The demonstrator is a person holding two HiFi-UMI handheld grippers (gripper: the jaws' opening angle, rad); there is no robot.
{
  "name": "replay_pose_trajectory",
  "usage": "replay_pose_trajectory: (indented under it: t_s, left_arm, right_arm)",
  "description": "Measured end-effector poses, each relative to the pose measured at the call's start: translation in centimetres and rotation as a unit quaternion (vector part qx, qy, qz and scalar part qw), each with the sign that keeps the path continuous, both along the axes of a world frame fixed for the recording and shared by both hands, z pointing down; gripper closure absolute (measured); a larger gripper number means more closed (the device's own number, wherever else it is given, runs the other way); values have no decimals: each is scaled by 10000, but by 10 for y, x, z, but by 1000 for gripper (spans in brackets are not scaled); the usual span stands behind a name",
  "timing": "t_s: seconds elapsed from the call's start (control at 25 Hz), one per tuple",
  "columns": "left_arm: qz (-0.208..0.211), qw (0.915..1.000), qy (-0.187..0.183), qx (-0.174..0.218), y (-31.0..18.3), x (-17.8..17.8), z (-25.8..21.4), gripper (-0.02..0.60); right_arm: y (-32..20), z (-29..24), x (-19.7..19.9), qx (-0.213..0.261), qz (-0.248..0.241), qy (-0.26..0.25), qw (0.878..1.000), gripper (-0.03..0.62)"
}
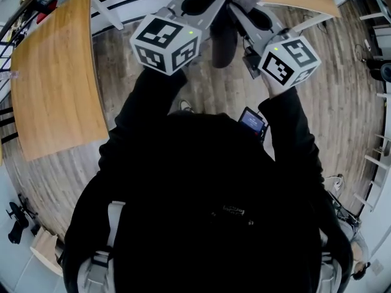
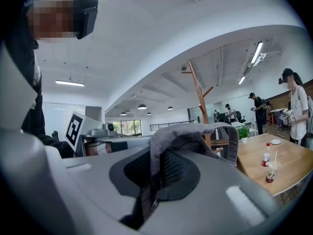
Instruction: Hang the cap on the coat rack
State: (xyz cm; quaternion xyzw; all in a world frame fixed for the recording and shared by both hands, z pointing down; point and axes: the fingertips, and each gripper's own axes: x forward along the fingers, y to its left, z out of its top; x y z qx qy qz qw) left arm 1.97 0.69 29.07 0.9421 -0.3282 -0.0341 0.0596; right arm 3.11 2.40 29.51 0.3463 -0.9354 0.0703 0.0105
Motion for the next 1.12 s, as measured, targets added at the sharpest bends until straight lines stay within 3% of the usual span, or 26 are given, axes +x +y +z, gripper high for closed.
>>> replay_pose_trajectory:
  t_s: [0.48, 0.88, 1.12]
  left_arm:
    - [-192, 9998, 36, -11, -30, -57, -8, 578]
    - [-527, 9986, -73, -39, -31, -60, -2, 578]
    - [-786, 9968, -93, -100, -58, -58, 3, 578]
  right_arm:
    - [-29, -13, -56, 44, -306, -2, 9995, 577]
    - [-35, -10, -55, -34, -679, -63, 9977, 577]
    - [-62, -7, -53, -108, -964, -71, 9953, 577]
